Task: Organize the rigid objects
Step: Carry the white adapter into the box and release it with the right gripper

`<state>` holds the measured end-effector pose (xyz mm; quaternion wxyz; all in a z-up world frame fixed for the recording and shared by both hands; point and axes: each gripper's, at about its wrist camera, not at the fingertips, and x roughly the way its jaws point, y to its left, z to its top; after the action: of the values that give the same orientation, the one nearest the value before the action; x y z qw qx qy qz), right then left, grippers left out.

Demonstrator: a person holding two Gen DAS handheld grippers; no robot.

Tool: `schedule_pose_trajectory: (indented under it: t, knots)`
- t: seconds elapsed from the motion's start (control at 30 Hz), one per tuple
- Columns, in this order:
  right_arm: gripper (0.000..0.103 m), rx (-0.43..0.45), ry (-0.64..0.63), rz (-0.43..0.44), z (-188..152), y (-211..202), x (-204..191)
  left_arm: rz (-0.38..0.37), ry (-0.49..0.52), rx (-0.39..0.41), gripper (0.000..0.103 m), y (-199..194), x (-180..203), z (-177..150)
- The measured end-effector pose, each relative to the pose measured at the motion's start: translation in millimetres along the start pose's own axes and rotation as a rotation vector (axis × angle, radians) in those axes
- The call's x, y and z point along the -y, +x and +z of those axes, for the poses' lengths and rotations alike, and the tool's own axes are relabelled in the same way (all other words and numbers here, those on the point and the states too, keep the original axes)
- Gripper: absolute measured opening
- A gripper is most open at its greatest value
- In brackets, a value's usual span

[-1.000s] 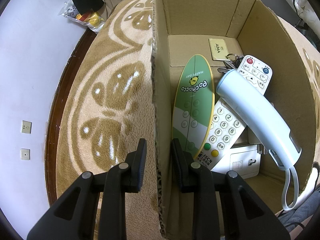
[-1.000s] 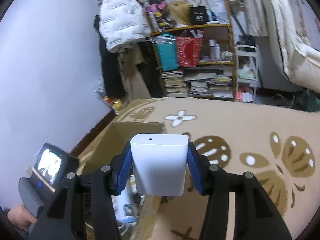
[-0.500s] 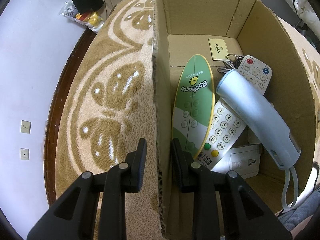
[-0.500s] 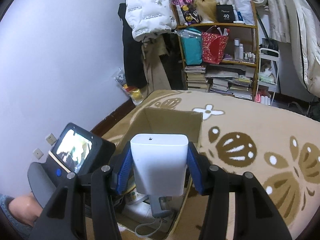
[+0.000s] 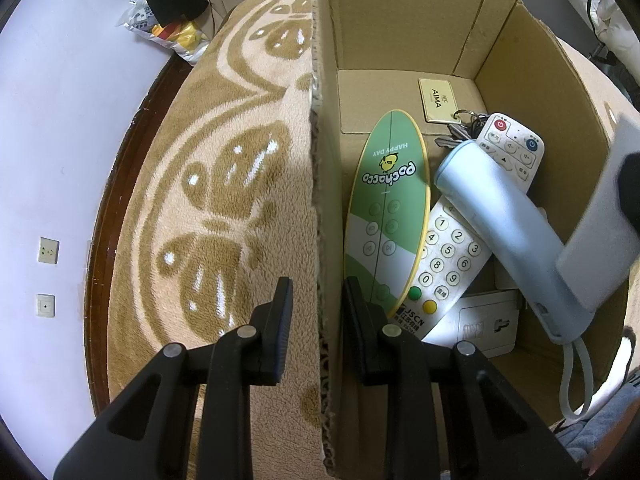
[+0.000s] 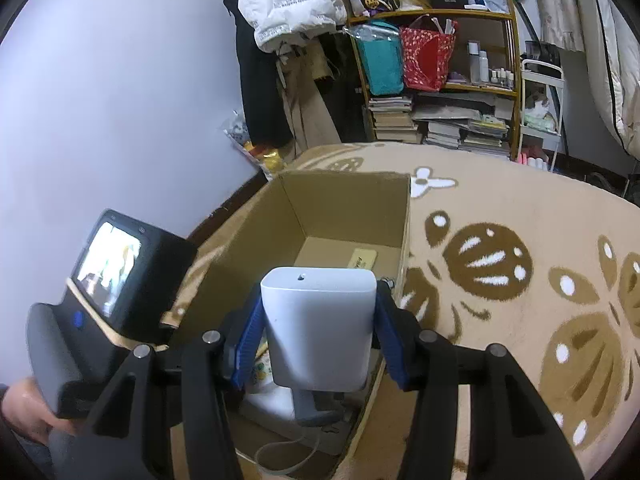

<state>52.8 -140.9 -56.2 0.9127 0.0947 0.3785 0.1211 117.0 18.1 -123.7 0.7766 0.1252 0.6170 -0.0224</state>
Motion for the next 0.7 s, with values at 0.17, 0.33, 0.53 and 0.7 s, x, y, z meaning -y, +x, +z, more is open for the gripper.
schedule_pose_trajectory:
  t: [0.17, 0.33, 0.53, 0.7]
  knots:
    - [0.056, -0.009, 0.018, -0.023, -3, 5, 4, -0.001, 0.002, 0.000, 0.025, 0, 0, 0]
    - [0.056, -0.008, -0.012, -0.029, -5, 6, 0, -0.004, -0.001, 0.000, 0.025, 0, -1, 0]
    - [0.056, 0.030, -0.038, -0.037, -2, -1, -4, -0.016, -0.011, 0.001, 0.025, -1, -2, -1]
    - [0.056, 0.036, -0.024, -0.060, -2, -4, 0, -0.009, -0.008, 0.009, 0.025, -2, 0, -2]
